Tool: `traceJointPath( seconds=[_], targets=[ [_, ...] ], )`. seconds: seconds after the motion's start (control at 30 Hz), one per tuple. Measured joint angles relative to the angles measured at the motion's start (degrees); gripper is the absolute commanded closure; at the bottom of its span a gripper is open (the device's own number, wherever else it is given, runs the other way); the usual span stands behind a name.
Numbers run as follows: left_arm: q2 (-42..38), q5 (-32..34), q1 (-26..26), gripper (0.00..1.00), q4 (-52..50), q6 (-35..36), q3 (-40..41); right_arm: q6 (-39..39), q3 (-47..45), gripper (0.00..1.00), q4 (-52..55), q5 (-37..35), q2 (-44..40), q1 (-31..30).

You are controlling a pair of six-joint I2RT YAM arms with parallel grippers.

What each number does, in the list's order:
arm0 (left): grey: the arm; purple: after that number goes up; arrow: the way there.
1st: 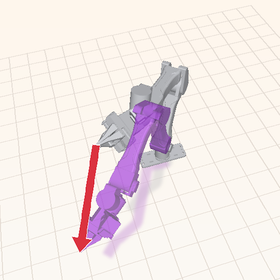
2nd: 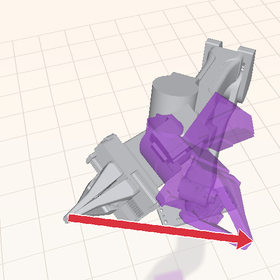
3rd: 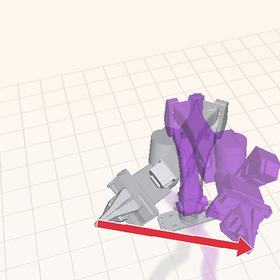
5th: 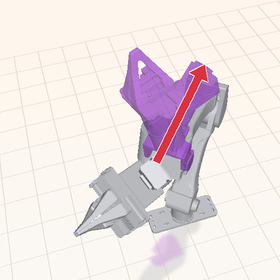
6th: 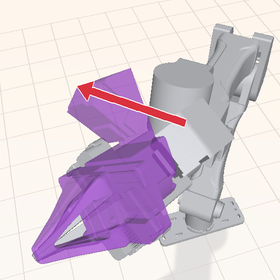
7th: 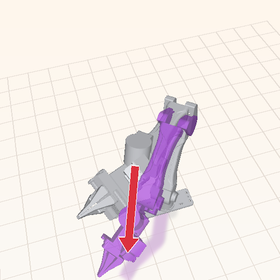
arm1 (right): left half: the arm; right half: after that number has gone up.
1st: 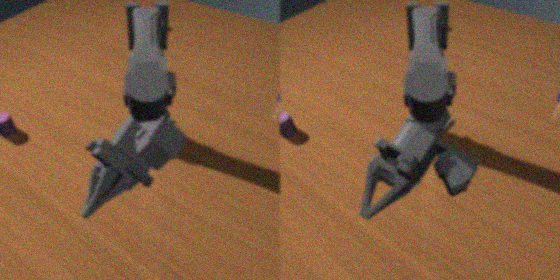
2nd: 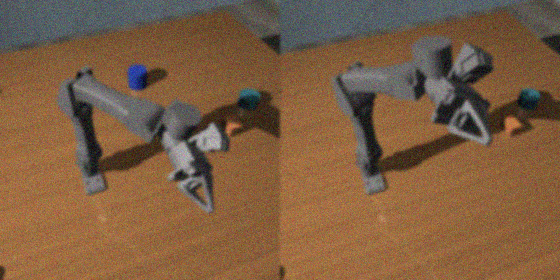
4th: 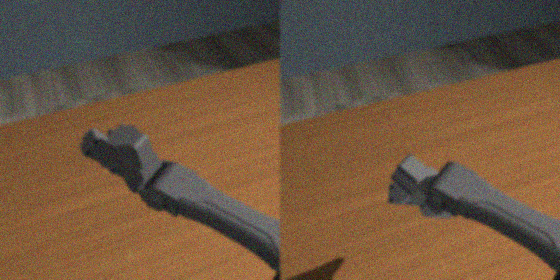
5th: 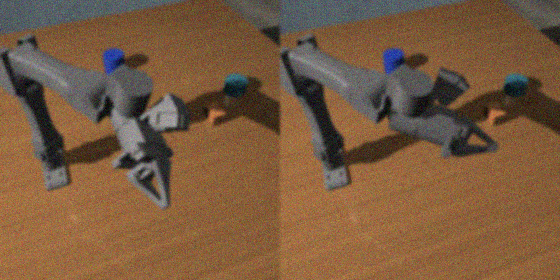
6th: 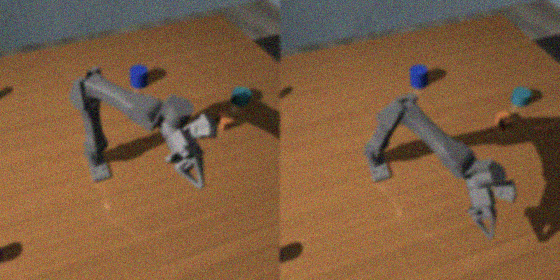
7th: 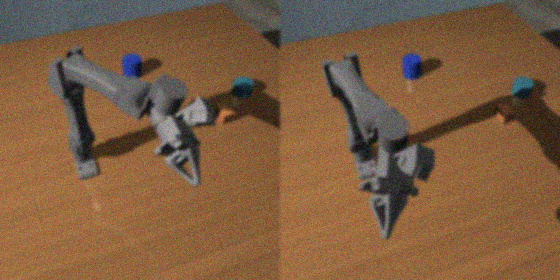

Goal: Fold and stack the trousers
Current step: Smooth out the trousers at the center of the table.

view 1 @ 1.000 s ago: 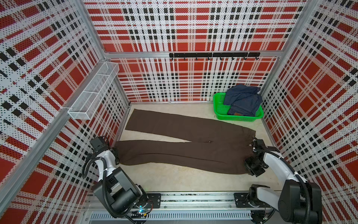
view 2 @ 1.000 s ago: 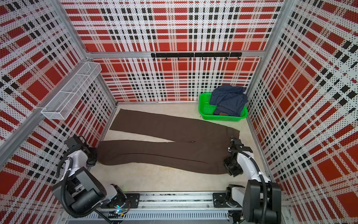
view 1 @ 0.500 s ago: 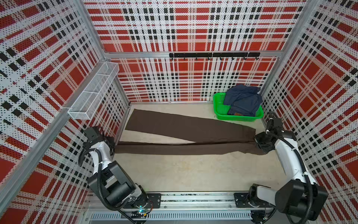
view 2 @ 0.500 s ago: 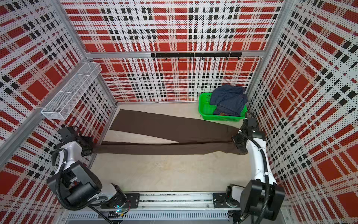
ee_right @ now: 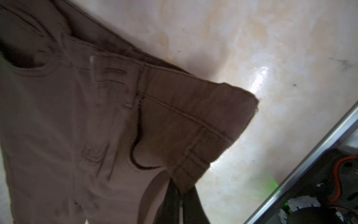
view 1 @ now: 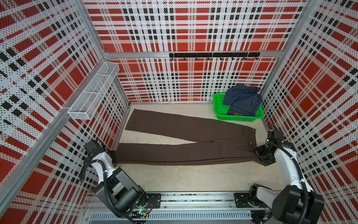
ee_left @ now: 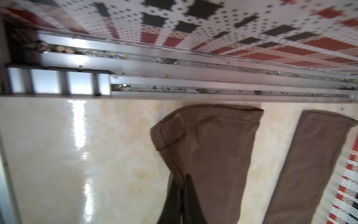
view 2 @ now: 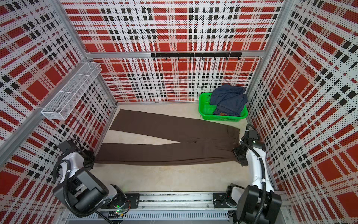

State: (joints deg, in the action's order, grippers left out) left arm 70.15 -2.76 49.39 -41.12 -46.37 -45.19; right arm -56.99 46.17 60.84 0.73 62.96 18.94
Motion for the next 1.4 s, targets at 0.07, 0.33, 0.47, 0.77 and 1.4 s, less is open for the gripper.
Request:
traceJointPath(
  seconds=[0.07, 0.33, 0.47, 0.77, 1.4],
  targets=[
    [-1.60, 1.22, 0.37, 1.00, -0.13, 0.33, 1.14, 0.24, -2.23, 1.00, 0.52, -1.18, -1.09, 0.04],
    [-4.04, 4.02, 1.09, 0.69, -0.94, 2.34, 2.05, 0.76, -6.27, 1.00, 1.97, -4.42, -3.32, 0.07],
    [-3.76, 5.14, 2.25, 0.54, -0.98, 3.45, 2.05, 1.05, -6.27, 1.00, 1.99, -5.73, -3.30, 0.09],
    [-3.78, 3.30, 2.27, 0.49, -2.64, 4.17, -0.42, 2.01, -3.78, 0.97, 2.64, -4.20, -3.30, -0.52],
    [-0.09, 3.45, -20.41, 0.59, 1.77, -4.37, -2.45, 1.09, 11.39, 0.08, -2.60, -5.75, -1.46, -5.42]
  ],
)
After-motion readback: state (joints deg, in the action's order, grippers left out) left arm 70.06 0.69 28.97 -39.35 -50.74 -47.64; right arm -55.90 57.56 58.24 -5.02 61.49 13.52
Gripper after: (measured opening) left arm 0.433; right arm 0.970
